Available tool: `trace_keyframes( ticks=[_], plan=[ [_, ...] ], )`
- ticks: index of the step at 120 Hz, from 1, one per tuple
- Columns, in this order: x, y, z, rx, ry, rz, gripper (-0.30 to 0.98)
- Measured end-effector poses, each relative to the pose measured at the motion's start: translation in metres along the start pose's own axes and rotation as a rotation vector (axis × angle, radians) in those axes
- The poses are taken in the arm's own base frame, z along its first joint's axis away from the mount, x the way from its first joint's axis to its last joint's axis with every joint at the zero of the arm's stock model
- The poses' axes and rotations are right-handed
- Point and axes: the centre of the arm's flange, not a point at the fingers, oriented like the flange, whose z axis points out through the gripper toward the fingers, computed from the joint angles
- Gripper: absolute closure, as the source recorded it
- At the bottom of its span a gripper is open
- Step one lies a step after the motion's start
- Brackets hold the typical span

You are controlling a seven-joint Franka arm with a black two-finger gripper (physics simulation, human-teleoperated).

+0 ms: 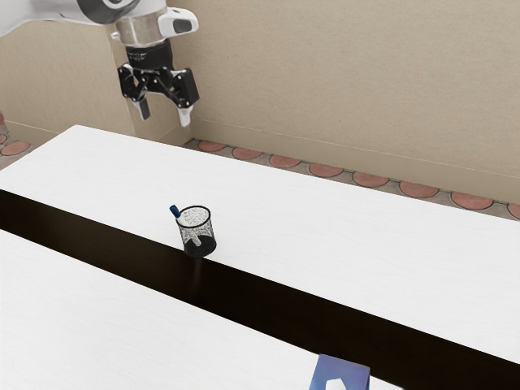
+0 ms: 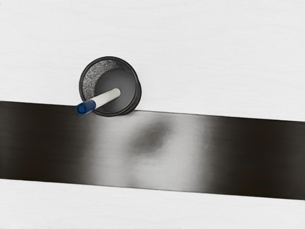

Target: Take the marker out of the pen holder and place it to the left of the pen holder.

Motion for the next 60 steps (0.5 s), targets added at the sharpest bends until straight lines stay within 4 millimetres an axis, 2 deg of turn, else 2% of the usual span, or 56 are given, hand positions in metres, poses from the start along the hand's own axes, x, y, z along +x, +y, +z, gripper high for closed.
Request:
trace_keyframes(
  ticks=[20,28,36,41,45,52,60],
  plan=[
    [0.001,-0.002,0.005,0.003,-0.011,-0.017,0.0],
    [0.008,-0.002,0.02,0.004,-0.036,-0.022,0.0],
    [0.019,0.0,0.058,-0.011,-0.1,-0.028,0.0],
    [0.02,-0.003,0.096,-0.02,-0.157,-0.042,0.0],
    [0.021,-0.007,0.12,-0.027,-0.185,-0.055,0.0],
    [0.022,-0.017,0.15,-0.044,-0.212,-0.085,0.0],
    [0.033,-0.029,0.188,-0.069,-0.229,-0.124,0.0]
  ],
)
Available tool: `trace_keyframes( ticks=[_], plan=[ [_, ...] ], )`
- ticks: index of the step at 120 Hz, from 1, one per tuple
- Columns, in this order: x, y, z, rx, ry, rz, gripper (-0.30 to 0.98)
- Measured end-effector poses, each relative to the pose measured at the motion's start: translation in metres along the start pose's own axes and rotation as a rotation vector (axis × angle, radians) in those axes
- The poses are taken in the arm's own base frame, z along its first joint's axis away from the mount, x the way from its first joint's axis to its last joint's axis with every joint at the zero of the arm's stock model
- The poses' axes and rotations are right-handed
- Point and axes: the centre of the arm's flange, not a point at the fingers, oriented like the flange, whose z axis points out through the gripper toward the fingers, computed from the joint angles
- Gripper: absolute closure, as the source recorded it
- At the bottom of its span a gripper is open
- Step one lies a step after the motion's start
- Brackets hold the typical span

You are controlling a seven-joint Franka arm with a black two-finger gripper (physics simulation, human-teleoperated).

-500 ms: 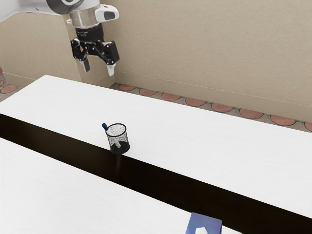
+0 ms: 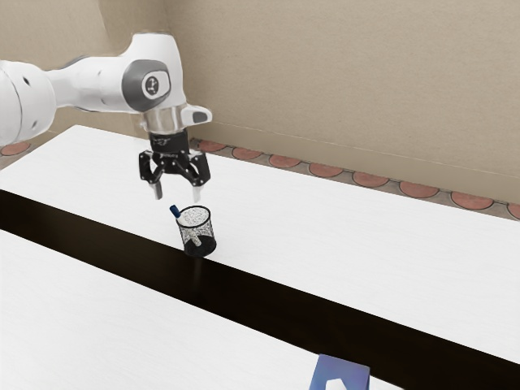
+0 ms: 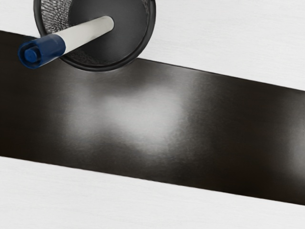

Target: Take the marker out of the pen holder and place it to the left of the pen holder.

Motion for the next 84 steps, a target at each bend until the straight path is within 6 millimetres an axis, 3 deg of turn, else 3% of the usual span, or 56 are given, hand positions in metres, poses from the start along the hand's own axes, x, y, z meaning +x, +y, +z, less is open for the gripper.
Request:
trace_keyframes(
  ticks=[14,28,39,63,84],
  plan=[
    [0.036,-0.02,0.024,-0.035,0.031,-0.046,0.0],
    [0.057,-0.062,0.009,-0.078,0.12,-0.084,0.0],
    [0.062,-0.094,0.013,-0.103,0.131,-0.113,0.0],
    [0.053,-0.104,0.055,-0.158,0.09,-0.089,0.0],
    [0.059,-0.102,0.066,-0.165,0.128,-0.038,0.0]
  ],
)
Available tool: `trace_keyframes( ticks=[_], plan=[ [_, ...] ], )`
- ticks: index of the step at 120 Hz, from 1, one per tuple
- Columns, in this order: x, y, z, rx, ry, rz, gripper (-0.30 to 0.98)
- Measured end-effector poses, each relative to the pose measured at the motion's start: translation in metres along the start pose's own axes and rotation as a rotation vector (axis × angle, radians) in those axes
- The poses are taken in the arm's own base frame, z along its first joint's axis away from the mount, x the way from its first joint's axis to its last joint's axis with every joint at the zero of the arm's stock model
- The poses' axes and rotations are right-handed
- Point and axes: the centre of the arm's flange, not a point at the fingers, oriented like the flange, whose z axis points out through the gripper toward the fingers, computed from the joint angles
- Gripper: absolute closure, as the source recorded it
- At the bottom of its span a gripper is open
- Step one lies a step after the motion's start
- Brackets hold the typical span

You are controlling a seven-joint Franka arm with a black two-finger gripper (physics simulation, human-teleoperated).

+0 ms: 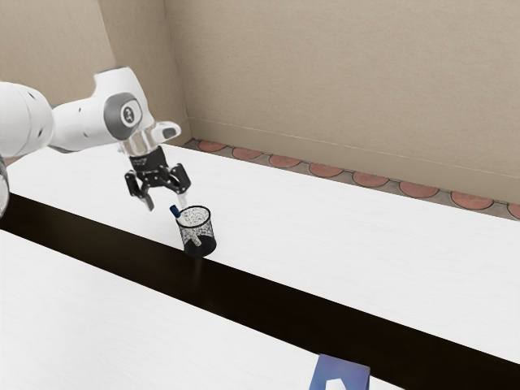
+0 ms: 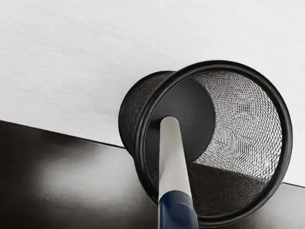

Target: Take the marker out of the pen holder and place it to the left of the pen holder.

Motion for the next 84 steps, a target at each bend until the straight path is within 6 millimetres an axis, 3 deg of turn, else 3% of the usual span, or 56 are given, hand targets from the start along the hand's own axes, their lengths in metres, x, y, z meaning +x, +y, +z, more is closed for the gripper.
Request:
trace_keyframes(
  ticks=[23,47,84],
  plan=[
    [0.014,0.003,0.013,0.003,0.051,0.062,0.01],
    [0.016,0.011,0.014,-0.015,0.077,0.106,0.26],
    [0.005,0.009,0.017,-0.022,0.058,0.141,0.53]
  ],
)
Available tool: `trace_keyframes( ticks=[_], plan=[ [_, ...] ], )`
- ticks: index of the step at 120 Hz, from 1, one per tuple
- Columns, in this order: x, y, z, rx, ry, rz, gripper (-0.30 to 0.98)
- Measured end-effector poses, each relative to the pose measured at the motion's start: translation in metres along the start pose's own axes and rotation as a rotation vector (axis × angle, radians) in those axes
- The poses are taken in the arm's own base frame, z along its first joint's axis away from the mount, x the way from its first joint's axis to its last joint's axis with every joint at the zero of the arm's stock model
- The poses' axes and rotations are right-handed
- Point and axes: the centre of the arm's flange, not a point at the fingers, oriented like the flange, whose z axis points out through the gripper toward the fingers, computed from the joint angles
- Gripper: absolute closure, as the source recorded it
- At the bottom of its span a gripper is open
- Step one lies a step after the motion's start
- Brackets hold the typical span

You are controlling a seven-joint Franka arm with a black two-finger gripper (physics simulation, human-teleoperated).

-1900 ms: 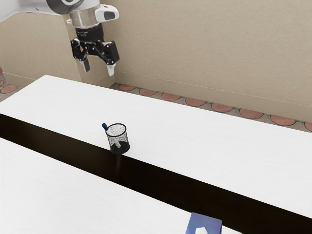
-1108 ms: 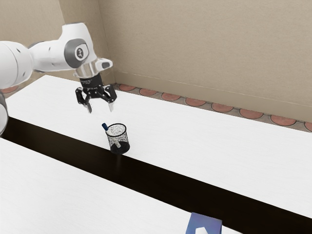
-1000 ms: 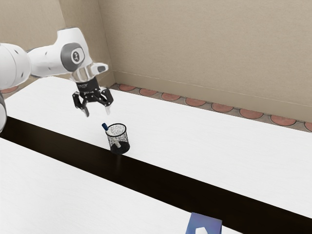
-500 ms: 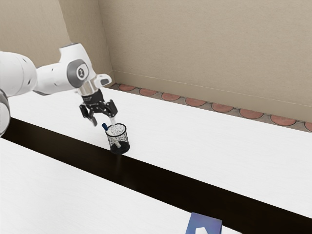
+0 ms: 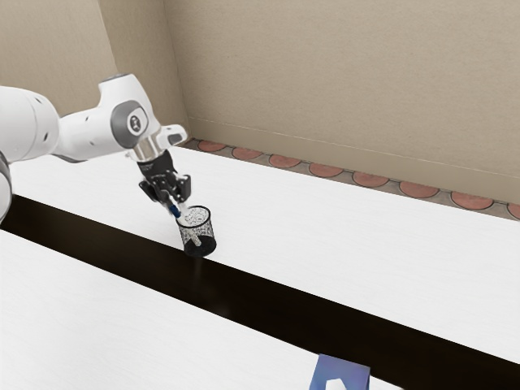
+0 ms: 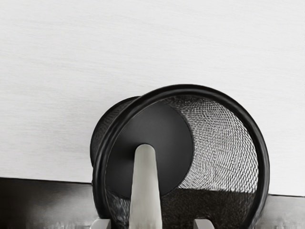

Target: Take the marker out of the pen holder and place it to the left of the pen holder.

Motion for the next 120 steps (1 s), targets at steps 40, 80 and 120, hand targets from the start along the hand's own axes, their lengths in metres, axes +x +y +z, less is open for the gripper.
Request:
trace_keyframes(
  ticks=[40,80,120],
  plan=[
    [-0.006,0.001,-0.003,0.003,-0.012,0.028,0.73],
    [-0.037,0.025,-0.136,0.148,-0.026,0.138,0.78],
    [-0.026,-0.016,-0.05,0.315,-0.63,-0.019,0.79]
  ],
)
